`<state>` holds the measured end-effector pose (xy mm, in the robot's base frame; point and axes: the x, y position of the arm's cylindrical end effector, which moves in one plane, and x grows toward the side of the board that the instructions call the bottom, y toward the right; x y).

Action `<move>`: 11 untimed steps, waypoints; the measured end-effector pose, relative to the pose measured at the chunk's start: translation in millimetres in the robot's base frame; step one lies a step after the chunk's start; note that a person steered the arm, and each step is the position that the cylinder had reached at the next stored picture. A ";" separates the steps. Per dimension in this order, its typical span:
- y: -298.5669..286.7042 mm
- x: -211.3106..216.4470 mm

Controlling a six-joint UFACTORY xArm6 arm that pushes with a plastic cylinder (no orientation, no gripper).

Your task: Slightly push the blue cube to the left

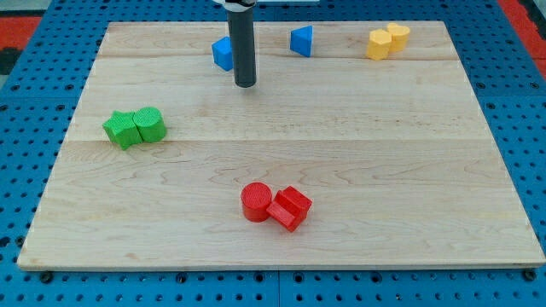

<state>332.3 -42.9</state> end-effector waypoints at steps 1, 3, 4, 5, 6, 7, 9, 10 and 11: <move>3.6 0.0; 13.9 0.0; 15.3 0.0; 15.5 0.0; 27.7 -0.1; 35.9 -18.2; 74.1 -41.6; 31.6 -42.3; -35.9 -47.1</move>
